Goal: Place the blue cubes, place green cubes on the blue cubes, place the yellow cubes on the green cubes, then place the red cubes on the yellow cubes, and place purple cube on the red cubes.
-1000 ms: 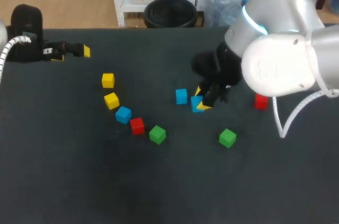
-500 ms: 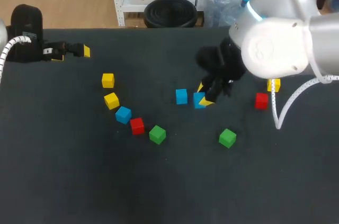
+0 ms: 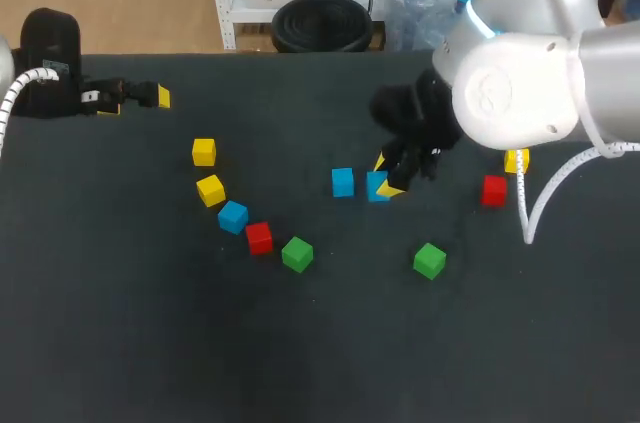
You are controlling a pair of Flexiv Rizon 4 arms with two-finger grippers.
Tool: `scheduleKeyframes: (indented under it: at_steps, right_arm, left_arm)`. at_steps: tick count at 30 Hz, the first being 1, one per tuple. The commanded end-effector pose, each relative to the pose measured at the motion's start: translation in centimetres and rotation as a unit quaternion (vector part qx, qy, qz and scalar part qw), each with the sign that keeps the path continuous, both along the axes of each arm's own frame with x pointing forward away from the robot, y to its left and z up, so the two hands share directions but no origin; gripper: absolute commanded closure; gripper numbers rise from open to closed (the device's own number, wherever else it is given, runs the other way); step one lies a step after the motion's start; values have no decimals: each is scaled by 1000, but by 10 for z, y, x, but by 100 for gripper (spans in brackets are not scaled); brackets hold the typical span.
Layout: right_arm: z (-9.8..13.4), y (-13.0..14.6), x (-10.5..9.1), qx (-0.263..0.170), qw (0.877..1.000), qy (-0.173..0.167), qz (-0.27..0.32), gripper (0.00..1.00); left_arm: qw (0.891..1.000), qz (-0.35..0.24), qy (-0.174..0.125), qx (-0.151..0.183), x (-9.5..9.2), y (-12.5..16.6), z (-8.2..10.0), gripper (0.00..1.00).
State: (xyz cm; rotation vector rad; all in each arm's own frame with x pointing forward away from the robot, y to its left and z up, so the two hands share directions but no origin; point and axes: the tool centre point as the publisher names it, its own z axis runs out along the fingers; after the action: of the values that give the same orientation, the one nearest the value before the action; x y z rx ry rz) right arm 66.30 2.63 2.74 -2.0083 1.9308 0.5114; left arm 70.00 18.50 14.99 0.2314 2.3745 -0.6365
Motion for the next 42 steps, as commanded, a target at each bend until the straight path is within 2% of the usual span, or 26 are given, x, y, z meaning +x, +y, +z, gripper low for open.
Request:
scheduleKeyframes:
  at_steps: [1, 12, 26, 42]
  right_arm:
    - [0, -1, -1, 1, 1000, -1, 0, 100]
    - [-5, -3, 1, -4, 1000, 3, -8, 100]
    - [-20, -2, 15, -14, 1000, 7, -6, 100]
    - [-20, -4, 33, -7, 1000, 0, -6, 100]
  left_arm:
    - [1000, 0, 0, 0, 0, 0, 0, 0]
    - [1000, 0, 0, 0, 0, 0, 0, 0]
    - [1000, 0, 0, 0, 0, 0, 0, 0]
    - [1000, 0, 0, 0, 0, 0, 0, 0]
